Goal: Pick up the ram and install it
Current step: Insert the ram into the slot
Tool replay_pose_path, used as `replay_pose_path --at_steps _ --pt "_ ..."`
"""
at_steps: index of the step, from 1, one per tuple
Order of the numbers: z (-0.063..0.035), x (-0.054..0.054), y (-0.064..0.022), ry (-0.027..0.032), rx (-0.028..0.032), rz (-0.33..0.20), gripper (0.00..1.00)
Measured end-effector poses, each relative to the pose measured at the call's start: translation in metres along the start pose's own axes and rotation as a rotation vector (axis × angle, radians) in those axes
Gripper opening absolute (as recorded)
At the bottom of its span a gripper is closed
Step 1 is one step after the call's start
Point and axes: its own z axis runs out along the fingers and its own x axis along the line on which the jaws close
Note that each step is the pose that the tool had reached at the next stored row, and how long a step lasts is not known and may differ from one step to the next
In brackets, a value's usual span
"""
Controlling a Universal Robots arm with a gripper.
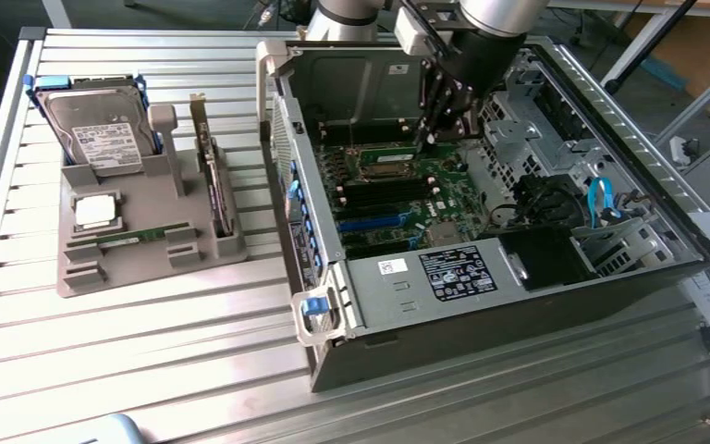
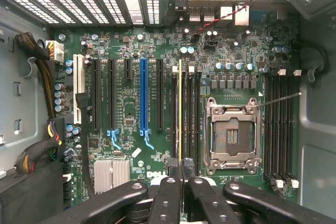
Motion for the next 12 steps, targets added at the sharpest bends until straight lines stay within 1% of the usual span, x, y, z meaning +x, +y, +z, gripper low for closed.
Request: replay_pose_path --at_steps 12 --pt "0.0113 0.000 -0.0004 0.0003 -0.0001 0.000 0.12"
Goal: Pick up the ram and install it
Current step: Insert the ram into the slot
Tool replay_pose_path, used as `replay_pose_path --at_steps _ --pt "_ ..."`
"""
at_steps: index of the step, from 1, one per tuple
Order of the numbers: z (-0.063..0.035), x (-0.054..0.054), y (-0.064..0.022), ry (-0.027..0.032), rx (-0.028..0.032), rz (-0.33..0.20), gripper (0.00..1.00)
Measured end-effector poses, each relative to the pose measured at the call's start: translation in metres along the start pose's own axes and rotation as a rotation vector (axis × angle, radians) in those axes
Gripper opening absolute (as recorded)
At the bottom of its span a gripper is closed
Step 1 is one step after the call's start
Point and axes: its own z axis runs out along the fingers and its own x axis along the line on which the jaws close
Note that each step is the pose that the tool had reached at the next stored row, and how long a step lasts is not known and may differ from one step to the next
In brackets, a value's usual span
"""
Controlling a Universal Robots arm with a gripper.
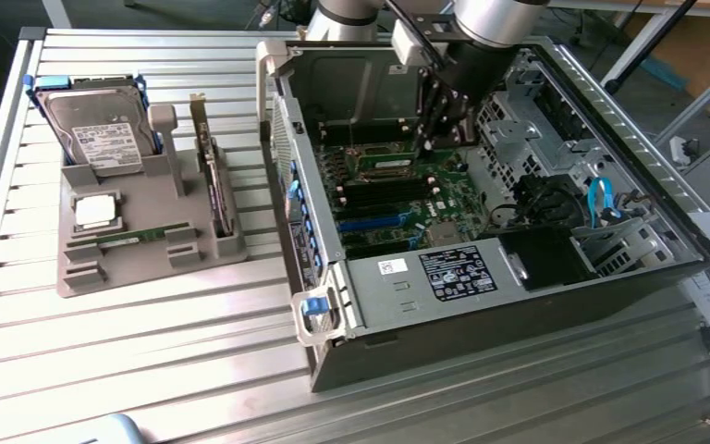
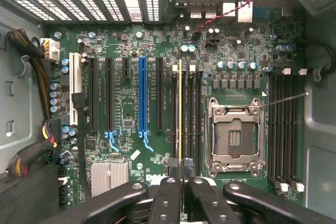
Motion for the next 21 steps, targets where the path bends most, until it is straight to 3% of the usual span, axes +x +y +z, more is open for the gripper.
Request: replay_pose_path --at_steps 21 --pt "0.0204 0.000 -0.0007 0.0000 0.0000 0.000 0.12"
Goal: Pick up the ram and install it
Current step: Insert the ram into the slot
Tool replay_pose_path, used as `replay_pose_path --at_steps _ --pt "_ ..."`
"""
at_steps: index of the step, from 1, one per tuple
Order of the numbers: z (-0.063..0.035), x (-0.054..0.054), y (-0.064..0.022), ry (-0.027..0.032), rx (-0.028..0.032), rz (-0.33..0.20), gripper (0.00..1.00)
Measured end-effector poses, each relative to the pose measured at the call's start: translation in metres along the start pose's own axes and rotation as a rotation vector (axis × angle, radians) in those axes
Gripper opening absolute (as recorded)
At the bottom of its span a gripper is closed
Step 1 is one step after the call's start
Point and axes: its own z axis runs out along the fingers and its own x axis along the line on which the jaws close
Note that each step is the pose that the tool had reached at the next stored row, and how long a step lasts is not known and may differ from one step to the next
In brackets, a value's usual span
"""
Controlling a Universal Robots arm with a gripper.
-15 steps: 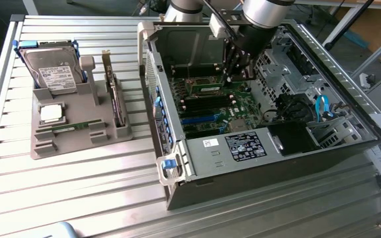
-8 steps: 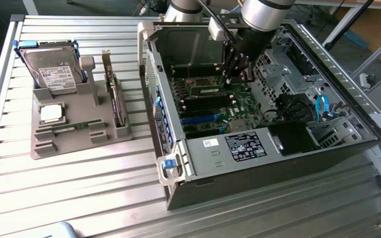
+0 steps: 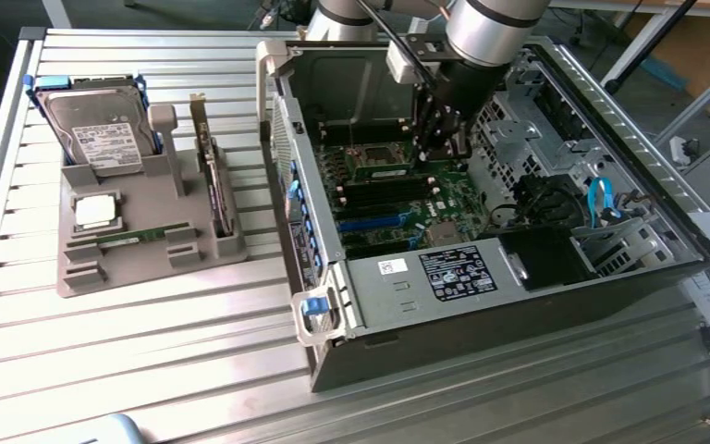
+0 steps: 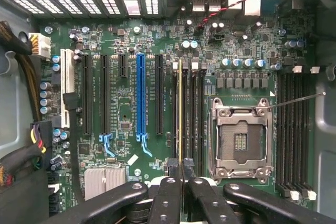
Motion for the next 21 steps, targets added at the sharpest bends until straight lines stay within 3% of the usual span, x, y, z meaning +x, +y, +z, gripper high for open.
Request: replay_pose_path --at_steps 21 --pt "0.0072 0.0002 -0.0002 -0.0004 0.0000 0.000 0.12"
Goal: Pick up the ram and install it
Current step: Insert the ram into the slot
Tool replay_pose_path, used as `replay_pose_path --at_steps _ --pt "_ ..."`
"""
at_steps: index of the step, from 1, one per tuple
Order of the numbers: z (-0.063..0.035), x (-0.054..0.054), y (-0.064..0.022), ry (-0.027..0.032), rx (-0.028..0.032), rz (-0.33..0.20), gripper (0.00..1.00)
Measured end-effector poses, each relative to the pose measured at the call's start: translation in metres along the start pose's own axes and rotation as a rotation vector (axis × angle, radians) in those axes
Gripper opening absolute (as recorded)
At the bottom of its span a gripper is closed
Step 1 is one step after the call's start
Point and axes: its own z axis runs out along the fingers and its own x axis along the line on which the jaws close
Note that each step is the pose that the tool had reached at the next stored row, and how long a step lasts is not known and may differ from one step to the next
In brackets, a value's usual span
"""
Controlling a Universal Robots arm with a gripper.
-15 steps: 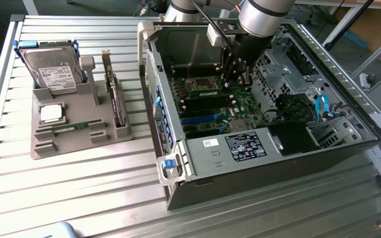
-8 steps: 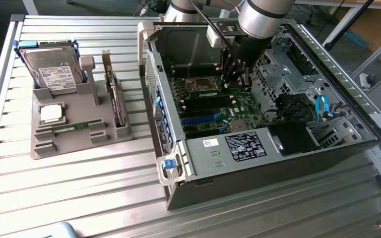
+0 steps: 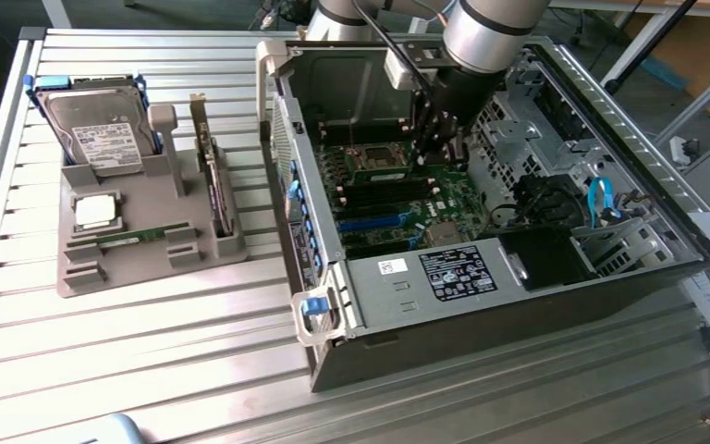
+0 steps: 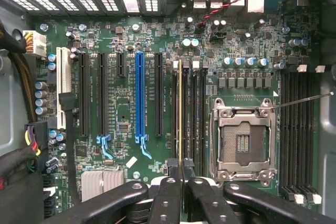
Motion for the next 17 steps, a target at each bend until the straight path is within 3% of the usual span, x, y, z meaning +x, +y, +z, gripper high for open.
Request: replay_pose_path --at_steps 17 --pt "0.0162 0.001 -0.0005 0.0001 -0.0001 0.000 0.12"
